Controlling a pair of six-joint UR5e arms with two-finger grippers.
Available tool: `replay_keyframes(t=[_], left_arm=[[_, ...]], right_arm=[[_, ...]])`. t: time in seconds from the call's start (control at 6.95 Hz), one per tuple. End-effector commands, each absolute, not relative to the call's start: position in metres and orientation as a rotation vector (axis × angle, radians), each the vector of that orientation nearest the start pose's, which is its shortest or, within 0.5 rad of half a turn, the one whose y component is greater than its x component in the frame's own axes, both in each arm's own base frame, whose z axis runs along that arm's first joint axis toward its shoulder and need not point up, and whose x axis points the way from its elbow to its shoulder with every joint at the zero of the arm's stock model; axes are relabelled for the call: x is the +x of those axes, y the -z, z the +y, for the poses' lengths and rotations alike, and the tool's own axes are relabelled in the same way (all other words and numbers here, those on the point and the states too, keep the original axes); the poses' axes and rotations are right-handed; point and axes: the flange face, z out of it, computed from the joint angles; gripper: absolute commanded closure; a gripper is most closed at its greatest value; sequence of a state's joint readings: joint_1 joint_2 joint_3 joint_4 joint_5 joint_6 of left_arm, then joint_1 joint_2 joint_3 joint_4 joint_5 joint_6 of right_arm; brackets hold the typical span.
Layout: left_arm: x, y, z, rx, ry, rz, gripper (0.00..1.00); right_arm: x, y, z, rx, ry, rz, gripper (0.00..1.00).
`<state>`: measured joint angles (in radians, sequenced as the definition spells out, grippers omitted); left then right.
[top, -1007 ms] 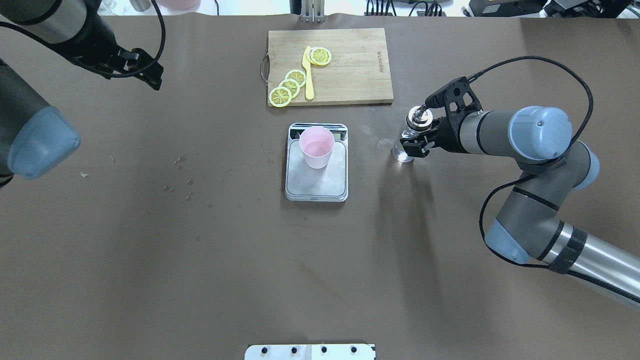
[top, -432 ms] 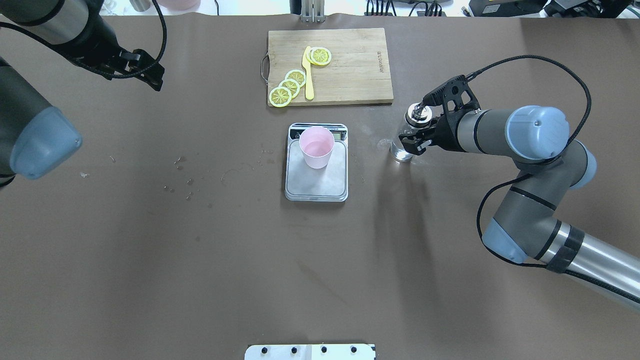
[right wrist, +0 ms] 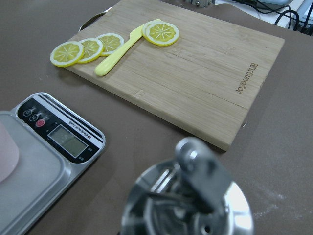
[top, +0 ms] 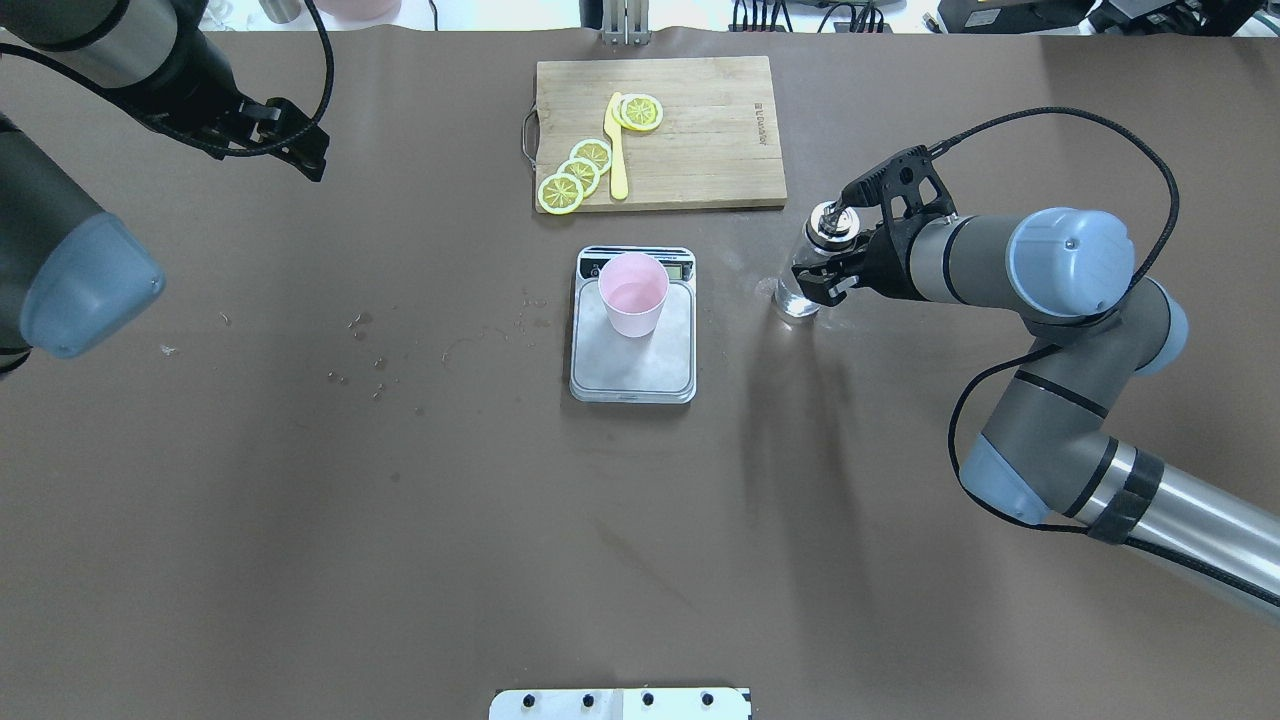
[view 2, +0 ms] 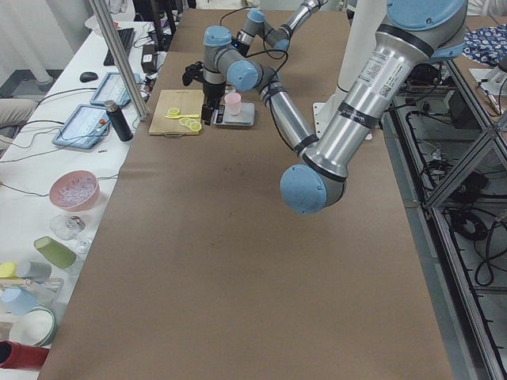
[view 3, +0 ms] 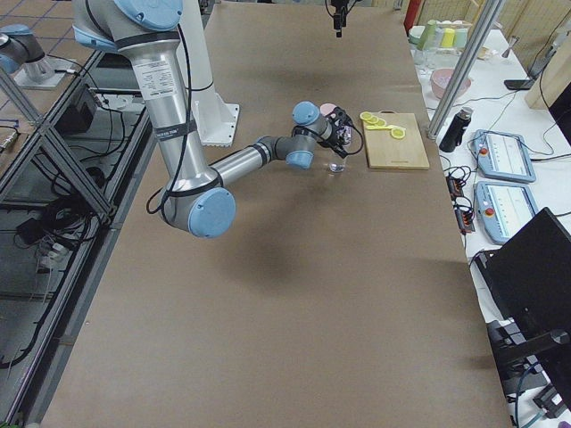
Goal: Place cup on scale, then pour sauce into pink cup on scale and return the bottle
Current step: 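Close the right gripper around the sauce bottle neck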
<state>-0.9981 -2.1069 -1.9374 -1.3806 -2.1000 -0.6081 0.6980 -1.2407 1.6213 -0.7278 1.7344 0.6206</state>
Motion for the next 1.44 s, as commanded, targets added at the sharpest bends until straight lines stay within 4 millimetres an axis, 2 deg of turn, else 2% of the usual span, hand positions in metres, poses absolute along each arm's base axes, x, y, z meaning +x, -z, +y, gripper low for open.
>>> replay_keyframes(t=[0.0,0.14,0.72,1.01,1.3], left_arm=[[0.251,-0.22,-0.542,0.296,-0.155,0.807,0.03],[0.25,-0.22,-0.542,0.297,-0.156,0.808,0.03],[0.25,-0.219,-0.542,0.298,-0.155,0.809,0.03],[0.248,-0.218,-0.542,0.302,-0.154,0.809,0.03],[0.248,-0.219,-0.542,0.299,-0.153,0.808,0.03]], right_arm=[[-0.406,-0.356,-0.494,0.801,0.302,-0.943,0.87],[-0.407,-0.353,-0.495,0.8,0.295,-0.949,1.0],[-0.419,-0.34,-0.499,0.856,0.26,-0.916,1.0],[-0.428,-0.342,-0.498,0.811,0.277,-0.867,1.0],[-0.431,-0.311,-0.501,0.739,0.29,-0.799,1.0]])
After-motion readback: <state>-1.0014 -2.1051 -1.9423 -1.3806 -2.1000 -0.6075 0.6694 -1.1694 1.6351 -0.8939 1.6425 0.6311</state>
